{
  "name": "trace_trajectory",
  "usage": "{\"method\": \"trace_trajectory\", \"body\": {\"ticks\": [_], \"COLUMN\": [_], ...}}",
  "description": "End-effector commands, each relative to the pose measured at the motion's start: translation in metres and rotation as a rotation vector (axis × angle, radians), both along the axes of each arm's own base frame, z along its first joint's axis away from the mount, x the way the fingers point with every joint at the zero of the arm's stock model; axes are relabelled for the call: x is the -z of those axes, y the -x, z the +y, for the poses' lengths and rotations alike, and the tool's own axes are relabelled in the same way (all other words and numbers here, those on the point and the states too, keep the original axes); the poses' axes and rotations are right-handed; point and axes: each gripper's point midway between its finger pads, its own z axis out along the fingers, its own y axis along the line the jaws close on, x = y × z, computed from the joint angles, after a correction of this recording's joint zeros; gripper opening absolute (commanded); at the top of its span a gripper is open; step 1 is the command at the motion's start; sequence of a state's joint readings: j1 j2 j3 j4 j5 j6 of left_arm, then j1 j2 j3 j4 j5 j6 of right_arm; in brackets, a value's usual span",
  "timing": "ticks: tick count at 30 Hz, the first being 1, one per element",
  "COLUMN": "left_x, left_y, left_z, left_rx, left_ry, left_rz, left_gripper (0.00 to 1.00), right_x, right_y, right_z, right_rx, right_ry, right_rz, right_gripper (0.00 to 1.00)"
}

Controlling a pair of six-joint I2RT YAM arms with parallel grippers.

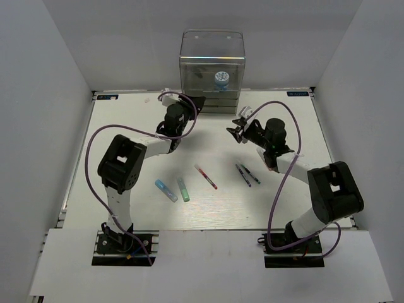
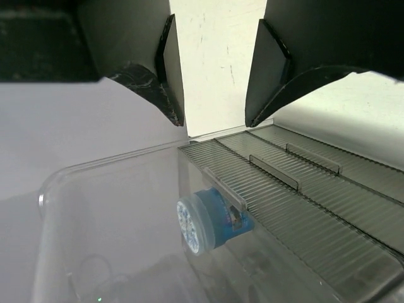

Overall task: Sort the stationery into containers
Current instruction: Close the storage box at the center of the board, then open the drawer in the storage box.

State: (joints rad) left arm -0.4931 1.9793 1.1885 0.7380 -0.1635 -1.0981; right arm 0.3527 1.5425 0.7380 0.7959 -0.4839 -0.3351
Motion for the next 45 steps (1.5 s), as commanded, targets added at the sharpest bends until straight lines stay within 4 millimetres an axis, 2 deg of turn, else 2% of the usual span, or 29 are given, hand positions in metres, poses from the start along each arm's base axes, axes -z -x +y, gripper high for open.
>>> {"method": "trace_trajectory", "body": {"ticks": [1,2,3,5,7,8,9,10,11,12,14,18,19,22,23,25,26,27,28,32,33,35,36,39,42,43,45], "left_x": [0.01,0.016,0.022,0.036,0.045,0.043,0.055,0.057,0.05,0.063,0.055,0.063,0.056,0.056,0.062,0.059,0.069,0.065,0.071,0.073,0.079,0.069,0.076,0.076,0.068,0.073,0.07], "left_y": [-0.007,-0.014,-0.02,-0.028,-0.032,-0.036,-0.038,-0.039,-0.043,-0.045,-0.051,-0.062,-0.064,-0.069,-0.071,-0.074,-0.075,-0.076,-0.077,-0.08,-0.081,-0.084,-0.085,-0.089,-0.091,-0.091,-0.092], "left_z": [-0.017,-0.024,-0.021,-0.028,-0.03,-0.032,-0.033,-0.034,-0.034,-0.035,-0.036,-0.034,-0.035,-0.038,-0.036,-0.038,-0.037,-0.037,-0.036,-0.034,-0.032,-0.032,-0.031,-0.026,-0.025,-0.025,-0.024], "left_rx": [0.055,0.068,0.059,0.066,0.065,0.065,0.063,0.063,0.053,0.052,0.041,0.023,0.023,0.024,0.013,0.012,0.001,0.001,-0.009,-0.028,-0.042,-0.051,-0.061,-0.07,-0.079,-0.08,-0.089], "left_ry": [0.009,0.013,0.009,0.023,0.01,0.011,0.006,0.003,0.007,-0.003,0.024,0.035,0.041,0.06,0.055,0.065,0.063,0.067,0.07,0.086,0.094,0.118,0.113,0.138,0.171,0.18,0.199], "left_rz": [0.045,0.057,0.066,0.101,0.127,0.125,0.157,0.164,0.152,0.174,0.164,0.162,0.15,0.137,0.144,0.145,0.167,0.159,0.171,0.165,0.175,0.151,0.159,0.155,0.133,0.144,0.138], "left_gripper": [0.54,0.55,0.55,0.58,0.6,0.6,0.6,0.61,0.61,0.61,0.61,0.61,0.61,0.61,0.61,0.61,0.61,0.6,0.59,0.53,0.53,0.53,0.52,0.5,0.49,0.48,0.47], "right_x": [-0.001,0.001,0.004,0.006,0.006,0.007,0.009,0.009,0.009,0.01,0.007,0.009,0.01,0.012,0.011,0.013,0.014,0.013,0.012,0.015,0.015,0.016,0.018,0.022,0.021,0.021,0.021], "right_y": [-0.001,0.001,0.002,0.001,0.001,0.0,0.001,0.002,0.001,0.001,-0.001,-0.003,-0.002,-0.001,-0.001,0.0,0.0,0.0,0.0,0.003,0.004,0.008,0.01,0.014,0.015,0.015,0.016], "right_z": [-0.014,-0.014,-0.017,-0.019,-0.023,-0.026,-0.027,-0.025,-0.029,-0.03,-0.033,-0.039,-0.039,-0.041,-0.04,-0.041,-0.042,-0.042,-0.041,-0.042,-0.043,-0.042,-0.043,-0.043,-0.045,-0.044,-0.044], "right_rx": [0.057,0.053,0.055,0.055,0.059,0.066,0.066,0.06,0.068,0.068,0.074,0.086,0.086,0.088,0.086,0.086,0.088,0.086,0.085,0.084,0.084,0.078,0.076,0.073,0.072,0.074,0.071], "right_ry": [-0.028,-0.028,-0.026,-0.025,-0.027,-0.026,-0.026,-0.026,-0.029,-0.028,-0.03,-0.031,-0.03,-0.026,-0.027,-0.028,-0.027,-0.028,-0.028,-0.028,-0.028,-0.027,-0.024,-0.018,-0.015,-0.016,-0.015], "right_rz": [0.071,0.083,0.099,0.109,0.123,0.126,0.137,0.137,0.139,0.142,0.134,0.139,0.14,0.141,0.141,0.145,0.146,0.146,0.143,0.155,0.156,0.157,0.159,0.164,0.159,0.16,0.158], "right_gripper": [0.45,0.43,0.42,0.36,0.35,0.35,0.35,0.35,0.35,0.35,0.35,0.35,0.35,0.35,0.35,0.35,0.35,0.35,0.35,0.34,0.34,0.34,0.34,0.32,0.32,0.32,0.32]}}
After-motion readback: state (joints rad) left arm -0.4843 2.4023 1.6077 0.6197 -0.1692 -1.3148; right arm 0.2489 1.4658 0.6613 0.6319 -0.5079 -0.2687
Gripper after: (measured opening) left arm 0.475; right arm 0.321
